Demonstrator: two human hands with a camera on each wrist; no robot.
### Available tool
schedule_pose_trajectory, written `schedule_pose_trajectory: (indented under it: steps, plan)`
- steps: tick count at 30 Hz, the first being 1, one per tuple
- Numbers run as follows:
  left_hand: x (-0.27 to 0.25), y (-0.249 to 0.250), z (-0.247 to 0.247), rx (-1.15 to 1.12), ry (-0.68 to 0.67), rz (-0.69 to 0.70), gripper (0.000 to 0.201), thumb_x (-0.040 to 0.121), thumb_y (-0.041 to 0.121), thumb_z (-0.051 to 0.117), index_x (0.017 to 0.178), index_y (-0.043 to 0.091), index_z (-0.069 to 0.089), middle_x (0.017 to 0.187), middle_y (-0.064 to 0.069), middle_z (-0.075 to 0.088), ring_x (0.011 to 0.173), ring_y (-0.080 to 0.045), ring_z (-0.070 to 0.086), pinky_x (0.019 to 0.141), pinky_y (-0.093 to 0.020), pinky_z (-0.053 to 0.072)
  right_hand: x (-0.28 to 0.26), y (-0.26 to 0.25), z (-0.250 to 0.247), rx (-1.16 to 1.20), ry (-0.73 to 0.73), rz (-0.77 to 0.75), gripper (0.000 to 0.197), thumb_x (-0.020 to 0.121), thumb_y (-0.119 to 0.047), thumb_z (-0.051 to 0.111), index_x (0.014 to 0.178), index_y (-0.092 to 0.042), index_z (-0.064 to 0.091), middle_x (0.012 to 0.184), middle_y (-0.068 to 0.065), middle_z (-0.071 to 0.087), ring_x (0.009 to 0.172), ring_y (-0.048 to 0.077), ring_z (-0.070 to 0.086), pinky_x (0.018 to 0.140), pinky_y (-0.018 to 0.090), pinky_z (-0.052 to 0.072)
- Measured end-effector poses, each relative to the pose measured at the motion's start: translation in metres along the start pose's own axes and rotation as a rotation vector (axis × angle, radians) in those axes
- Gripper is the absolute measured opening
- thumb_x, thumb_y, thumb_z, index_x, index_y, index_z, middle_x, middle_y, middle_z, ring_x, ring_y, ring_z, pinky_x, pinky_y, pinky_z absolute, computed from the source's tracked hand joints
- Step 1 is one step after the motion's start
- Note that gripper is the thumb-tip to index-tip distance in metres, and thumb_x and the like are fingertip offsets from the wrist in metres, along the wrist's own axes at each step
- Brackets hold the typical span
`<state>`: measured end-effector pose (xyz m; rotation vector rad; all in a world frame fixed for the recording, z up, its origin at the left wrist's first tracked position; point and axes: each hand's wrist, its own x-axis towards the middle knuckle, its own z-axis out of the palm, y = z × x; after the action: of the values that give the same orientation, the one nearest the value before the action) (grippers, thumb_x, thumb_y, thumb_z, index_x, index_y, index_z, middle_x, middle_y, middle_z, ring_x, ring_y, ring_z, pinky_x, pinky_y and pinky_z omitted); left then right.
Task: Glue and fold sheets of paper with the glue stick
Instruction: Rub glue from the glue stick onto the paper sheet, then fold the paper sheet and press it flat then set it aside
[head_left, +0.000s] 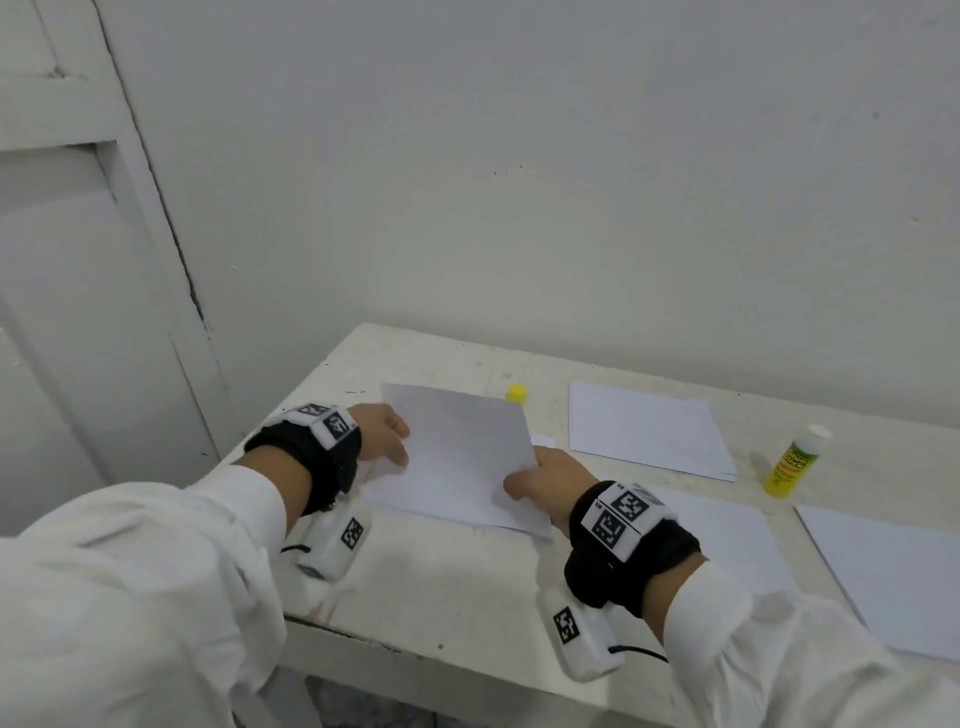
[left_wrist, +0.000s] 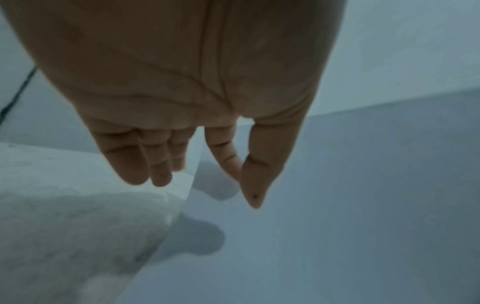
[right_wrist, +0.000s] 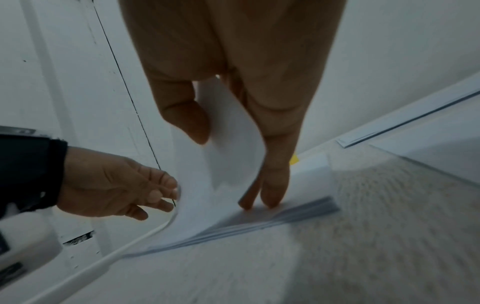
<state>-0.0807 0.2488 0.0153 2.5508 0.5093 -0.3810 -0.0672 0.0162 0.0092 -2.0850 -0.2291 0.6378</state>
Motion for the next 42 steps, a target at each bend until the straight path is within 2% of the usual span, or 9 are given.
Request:
schedule_pose_trajectory:
  steps: [5,8,14,19,22,28,30,35,42]
  plan:
    - [-0.004,-0.011,-0.006,-0.268,0.027,0.020,0.023,0.083,-0.003,0.065,0.097,0.014,0.067,0.084,0.001,0.058,0.081,-0.013,0.052,0.069,-0.017,0.043,0.001,0.006,-0.003,0.201,0.044,0.075,0.041,0.055,-0.020,0.059,0.093,-0.006,0.065,0.104,0.017,0.068,0.098,0.037,0.064,0.091,0.046,0.052]
    - [-0.008,-0.019,-0.003,-0.378,0.045,0.016,0.029,0.082,-0.001,0.068,0.108,0.013,0.070,0.095,-0.004,0.063,0.087,-0.014,0.054,0.064,-0.014,0.044,0.001,0.011,-0.005,0.299,0.091,0.114,0.024,0.072,-0.015,0.065,0.092,-0.002,0.064,0.108,0.021,0.067,0.100,0.039,0.064,0.092,0.055,0.050]
    - [-0.019,-0.009,-0.004,-0.616,0.156,0.052,0.040,0.083,-0.002,0.067,0.120,0.015,0.064,0.109,-0.005,0.054,0.084,-0.017,0.058,0.068,-0.020,0.049,-0.007,0.011,-0.010,0.393,0.154,0.163,0.038,0.072,-0.026,0.075,0.087,0.002,0.054,0.105,0.017,0.060,0.106,0.040,0.059,0.073,0.053,0.057]
    - [-0.031,0.035,0.011,-0.514,0.031,0.111,0.022,0.083,0.000,0.068,0.090,0.020,0.072,0.088,-0.001,0.063,0.074,-0.012,0.054,0.063,-0.020,0.047,-0.024,0.026,-0.049,0.365,0.297,0.151,0.015,0.085,-0.012,0.067,0.089,-0.007,0.054,0.110,0.017,0.059,0.099,0.035,0.061,0.070,0.049,0.058]
    - [-0.039,0.079,0.036,-0.444,-0.020,0.161,0.018,0.083,0.004,0.069,0.096,0.016,0.072,0.074,0.002,0.060,0.062,-0.008,0.052,0.054,-0.015,0.048,-0.037,0.060,-0.089,0.170,0.381,0.182,0.019,0.077,-0.010,0.074,0.085,-0.011,0.056,0.113,0.022,0.063,0.103,0.039,0.062,0.086,0.053,0.053]
    - [-0.050,0.145,0.088,-0.258,-0.235,0.244,0.027,0.081,0.002,0.072,0.104,0.017,0.070,0.078,0.001,0.060,0.062,-0.010,0.057,0.060,-0.013,0.054,-0.087,0.107,-0.148,0.062,0.445,0.311,0.026,0.077,-0.008,0.075,0.099,0.002,0.064,0.103,0.020,0.067,0.095,0.037,0.065,0.081,0.048,0.056]
    - [-0.051,0.155,0.101,-0.195,-0.286,0.243,0.021,0.079,0.002,0.074,0.092,0.018,0.070,0.077,-0.002,0.063,0.059,-0.012,0.059,0.067,-0.019,0.055,-0.096,0.117,-0.158,0.027,0.440,0.344,0.029,0.079,-0.010,0.075,0.101,0.004,0.063,0.101,0.020,0.067,0.091,0.035,0.065,0.074,0.043,0.057]
    - [-0.056,0.166,0.121,-0.102,-0.324,0.212,0.017,0.079,-0.001,0.073,0.091,0.009,0.069,0.067,-0.002,0.060,0.035,-0.004,0.054,0.043,-0.013,0.047,-0.099,0.131,-0.167,-0.013,0.355,0.434,0.024,0.082,-0.004,0.070,0.102,0.005,0.059,0.109,0.022,0.064,0.101,0.037,0.064,0.084,0.047,0.055]
    - [-0.053,0.170,0.124,-0.029,-0.339,0.193,0.018,0.078,0.002,0.076,0.079,0.015,0.063,0.066,-0.003,0.060,0.042,-0.005,0.055,0.048,-0.014,0.051,-0.094,0.134,-0.172,-0.064,0.264,0.498,0.030,0.085,0.002,0.063,0.114,0.003,0.057,0.115,0.025,0.062,0.106,0.041,0.060,0.089,0.055,0.051]
